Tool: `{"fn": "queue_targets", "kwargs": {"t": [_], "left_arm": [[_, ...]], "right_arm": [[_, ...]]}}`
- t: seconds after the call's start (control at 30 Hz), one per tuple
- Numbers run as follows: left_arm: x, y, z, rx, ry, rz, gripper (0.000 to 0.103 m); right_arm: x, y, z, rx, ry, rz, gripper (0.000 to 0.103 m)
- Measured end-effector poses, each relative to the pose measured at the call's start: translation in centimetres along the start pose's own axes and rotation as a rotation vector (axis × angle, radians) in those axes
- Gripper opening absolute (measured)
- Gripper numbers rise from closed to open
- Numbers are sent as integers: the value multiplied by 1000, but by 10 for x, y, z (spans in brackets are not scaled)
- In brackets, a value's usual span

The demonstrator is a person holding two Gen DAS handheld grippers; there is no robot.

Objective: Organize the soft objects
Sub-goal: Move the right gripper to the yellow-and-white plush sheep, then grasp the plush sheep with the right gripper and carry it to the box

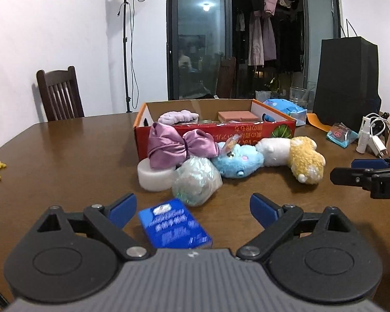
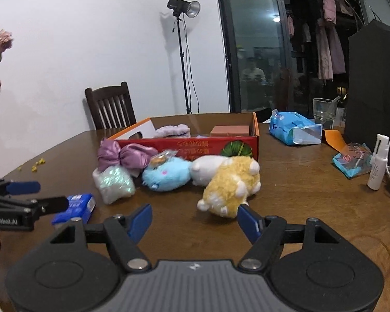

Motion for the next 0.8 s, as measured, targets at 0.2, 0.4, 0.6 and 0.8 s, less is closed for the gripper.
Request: {"fn": "queue_targets", "kwargs": {"t": [0.2, 0.4, 0.6, 0.8], "left_arm": [[31, 16, -17, -41, -19, 72, 93], [41, 44, -20, -22, -25, 132, 92], [32, 56, -11, -8, -38, 160, 92], [29, 33, -2, -79, -68, 90, 89]], "right_arm": [[37, 27, -11, 15, -33, 77, 70], [83, 48, -11, 68, -114, 91, 48], [58, 48, 4, 117, -124, 52, 46], [-16, -31, 26, 109, -148, -299, 52]]}}
Point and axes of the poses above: each gripper's, at about its wrist camera, not at the fingertips, and x roughly the way its jaws point, y to its right, z to its underside, the point moved 10 cm from there along x, roughly the way its jaws point, and after that the axes turned 7 degrees about -z, right-handed, at the moved point
